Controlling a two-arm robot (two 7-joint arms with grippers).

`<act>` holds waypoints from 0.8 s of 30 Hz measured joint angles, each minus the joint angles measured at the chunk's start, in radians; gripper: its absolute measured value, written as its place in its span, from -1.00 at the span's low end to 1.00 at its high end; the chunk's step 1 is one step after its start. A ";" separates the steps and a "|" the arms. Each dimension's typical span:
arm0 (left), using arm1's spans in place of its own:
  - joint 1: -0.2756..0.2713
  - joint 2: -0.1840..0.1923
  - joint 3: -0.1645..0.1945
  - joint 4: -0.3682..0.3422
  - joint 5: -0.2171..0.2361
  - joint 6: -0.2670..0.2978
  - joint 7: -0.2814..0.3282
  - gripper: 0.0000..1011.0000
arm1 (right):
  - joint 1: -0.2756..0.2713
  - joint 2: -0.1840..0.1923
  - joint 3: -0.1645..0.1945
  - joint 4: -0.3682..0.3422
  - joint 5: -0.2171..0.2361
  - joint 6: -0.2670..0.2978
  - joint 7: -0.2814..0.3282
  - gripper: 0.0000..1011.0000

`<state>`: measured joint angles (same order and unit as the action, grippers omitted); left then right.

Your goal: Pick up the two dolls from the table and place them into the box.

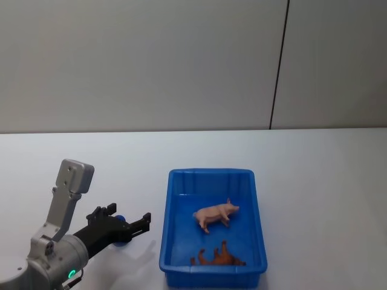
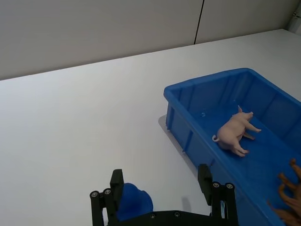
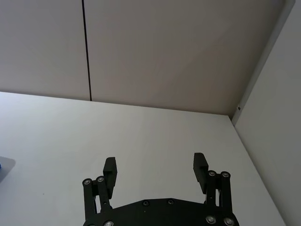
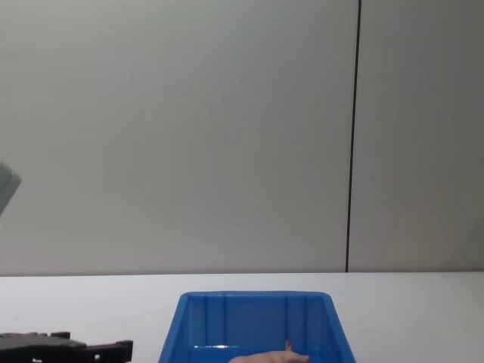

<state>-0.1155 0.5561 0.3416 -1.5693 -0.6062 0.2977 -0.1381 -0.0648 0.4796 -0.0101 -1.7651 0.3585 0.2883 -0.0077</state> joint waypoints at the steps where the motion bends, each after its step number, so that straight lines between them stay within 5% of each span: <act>1: -0.007 -0.003 -0.001 0.014 0.002 0.000 -0.008 0.98 | -0.001 0.001 0.001 0.000 0.001 -0.001 -0.002 0.98; 24: -0.063 -0.029 -0.008 0.137 0.051 0.026 -0.027 0.98 | -0.011 0.007 0.010 -0.002 0.004 -0.009 -0.014 0.98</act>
<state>-0.1785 0.5269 0.3341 -1.4324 -0.5555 0.3237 -0.1652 -0.0755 0.4870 -0.0005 -1.7670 0.3622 0.2791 -0.0214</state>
